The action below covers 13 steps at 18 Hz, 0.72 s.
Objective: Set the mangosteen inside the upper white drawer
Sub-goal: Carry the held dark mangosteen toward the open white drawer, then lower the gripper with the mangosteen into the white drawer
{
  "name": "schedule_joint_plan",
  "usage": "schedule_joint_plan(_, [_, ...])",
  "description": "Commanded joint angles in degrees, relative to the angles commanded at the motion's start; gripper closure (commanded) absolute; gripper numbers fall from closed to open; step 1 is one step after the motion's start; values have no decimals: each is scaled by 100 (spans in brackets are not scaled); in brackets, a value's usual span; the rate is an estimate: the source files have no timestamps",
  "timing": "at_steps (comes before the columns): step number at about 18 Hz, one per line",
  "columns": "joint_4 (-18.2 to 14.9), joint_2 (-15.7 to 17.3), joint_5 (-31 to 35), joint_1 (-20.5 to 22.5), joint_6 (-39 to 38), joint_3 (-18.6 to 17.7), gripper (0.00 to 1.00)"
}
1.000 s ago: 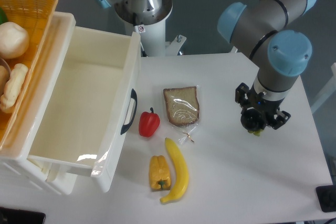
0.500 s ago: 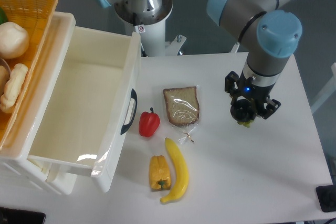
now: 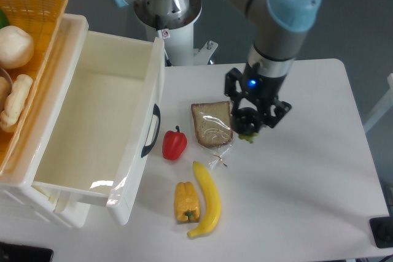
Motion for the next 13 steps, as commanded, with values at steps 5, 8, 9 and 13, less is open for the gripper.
schedule_joint_plan(5, [-123,448,-580,-290,-466,-26,98])
schedule_joint_plan(8, [-123,501,-599,-650,-607,-35,98])
schedule_joint_plan(9, [-132,519,-599,-738,-651,-27,98])
schedule_joint_plan(13, [-237,572,-599,-1072,-704,-70,97])
